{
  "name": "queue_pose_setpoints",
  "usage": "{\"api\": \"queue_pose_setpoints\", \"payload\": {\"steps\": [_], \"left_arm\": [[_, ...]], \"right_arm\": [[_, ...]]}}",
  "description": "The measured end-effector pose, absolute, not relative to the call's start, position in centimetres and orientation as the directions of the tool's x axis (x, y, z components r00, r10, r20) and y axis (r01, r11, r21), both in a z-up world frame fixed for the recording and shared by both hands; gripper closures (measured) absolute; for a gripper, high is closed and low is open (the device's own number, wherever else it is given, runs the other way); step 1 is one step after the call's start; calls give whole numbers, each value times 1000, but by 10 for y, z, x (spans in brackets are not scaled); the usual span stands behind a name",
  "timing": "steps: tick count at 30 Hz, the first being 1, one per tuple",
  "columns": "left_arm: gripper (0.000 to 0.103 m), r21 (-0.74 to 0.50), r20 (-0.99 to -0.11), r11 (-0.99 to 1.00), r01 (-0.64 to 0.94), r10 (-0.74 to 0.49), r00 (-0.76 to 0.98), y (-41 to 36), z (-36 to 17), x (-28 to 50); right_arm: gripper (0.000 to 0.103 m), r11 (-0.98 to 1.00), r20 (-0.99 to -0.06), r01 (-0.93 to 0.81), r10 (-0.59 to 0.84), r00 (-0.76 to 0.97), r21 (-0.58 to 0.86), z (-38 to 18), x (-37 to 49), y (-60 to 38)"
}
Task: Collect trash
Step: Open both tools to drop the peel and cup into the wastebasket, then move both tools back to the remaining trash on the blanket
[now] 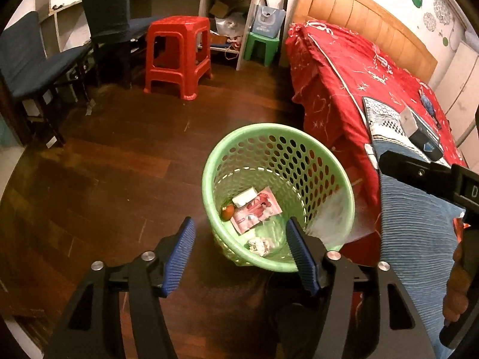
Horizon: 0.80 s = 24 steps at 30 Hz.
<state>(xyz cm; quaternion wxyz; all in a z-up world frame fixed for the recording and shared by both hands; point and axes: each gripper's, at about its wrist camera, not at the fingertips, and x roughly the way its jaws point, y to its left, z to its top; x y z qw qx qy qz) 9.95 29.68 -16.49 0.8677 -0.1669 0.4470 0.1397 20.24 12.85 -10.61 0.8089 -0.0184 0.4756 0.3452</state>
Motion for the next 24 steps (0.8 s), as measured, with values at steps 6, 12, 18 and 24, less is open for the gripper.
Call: {"api": "queue_pose_setpoints", "payload": {"steps": [6, 12, 18, 24], "left_arm": [[41, -175, -820, 903, -391, 86, 566, 294, -162, 98], [35, -173, -810, 917, -359, 75, 582, 276, -151, 99], [31, -170, -795, 936, -308, 54, 604, 244, -135, 106], [25, -163, -787, 957, -240, 21, 617, 207, -123, 116]], "right_arm": [[30, 762, -778, -590, 532, 333, 268, -97, 193, 118], [27, 784, -768, -570, 517, 379, 246, -83, 181, 87], [24, 812, -759, -543, 488, 432, 213, -75, 169, 43], [19, 852, -743, -484, 453, 493, 198, -66, 159, -12]]}}
